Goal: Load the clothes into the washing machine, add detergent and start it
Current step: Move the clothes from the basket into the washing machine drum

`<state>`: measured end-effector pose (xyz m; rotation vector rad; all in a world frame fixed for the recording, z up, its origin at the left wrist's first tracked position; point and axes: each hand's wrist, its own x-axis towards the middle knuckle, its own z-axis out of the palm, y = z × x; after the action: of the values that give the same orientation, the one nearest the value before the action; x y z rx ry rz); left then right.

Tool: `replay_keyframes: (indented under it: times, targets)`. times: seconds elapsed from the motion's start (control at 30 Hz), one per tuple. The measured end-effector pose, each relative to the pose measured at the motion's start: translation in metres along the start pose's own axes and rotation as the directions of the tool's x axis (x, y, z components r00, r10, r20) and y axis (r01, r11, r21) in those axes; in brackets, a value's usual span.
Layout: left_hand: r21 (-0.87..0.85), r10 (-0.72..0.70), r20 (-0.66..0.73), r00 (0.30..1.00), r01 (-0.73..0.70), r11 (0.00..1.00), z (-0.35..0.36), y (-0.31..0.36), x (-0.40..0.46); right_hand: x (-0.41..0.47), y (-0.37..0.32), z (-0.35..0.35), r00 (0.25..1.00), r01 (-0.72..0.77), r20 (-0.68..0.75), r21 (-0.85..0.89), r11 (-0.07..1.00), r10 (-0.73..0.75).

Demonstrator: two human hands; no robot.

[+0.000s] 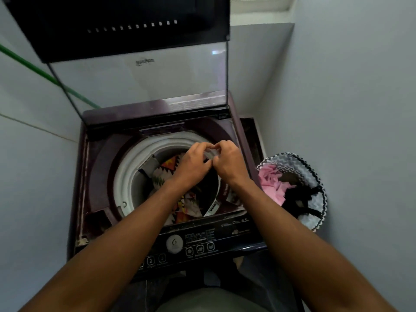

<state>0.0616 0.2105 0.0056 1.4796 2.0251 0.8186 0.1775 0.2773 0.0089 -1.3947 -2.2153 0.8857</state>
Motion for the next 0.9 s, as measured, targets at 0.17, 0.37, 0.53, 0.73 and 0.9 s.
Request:
replay_keyframes:
  times: [0.17,0.37,0.53,0.73,0.9]
  targets:
    - [0.010,0.061,0.024,0.998,-0.062,0.998,0.025,0.032,0.015,0.000,0.034,-0.028,0.995,-0.044,-0.086,0.057,0.997,0.049]
    - [0.093,0.210,0.072,0.975,-0.216,0.972,0.065,0.064,0.031,-0.005,0.089,-0.059,0.974,-0.161,-0.144,0.090,0.983,0.173]
    - [0.182,0.334,0.166,0.928,-0.361,0.915,0.102,0.093,0.044,-0.008,0.148,-0.069,0.941,-0.329,-0.054,0.080,0.941,0.334]
    - [0.278,0.288,0.430,0.856,-0.429,0.860,0.159,0.111,0.069,-0.013,0.225,-0.065,0.856,-0.517,0.063,0.103,0.850,0.513]
    - [0.237,0.165,0.561,0.812,-0.348,0.907,0.195,0.114,0.089,-0.007,0.282,-0.043,0.779,-0.622,0.159,0.065,0.781,0.607]
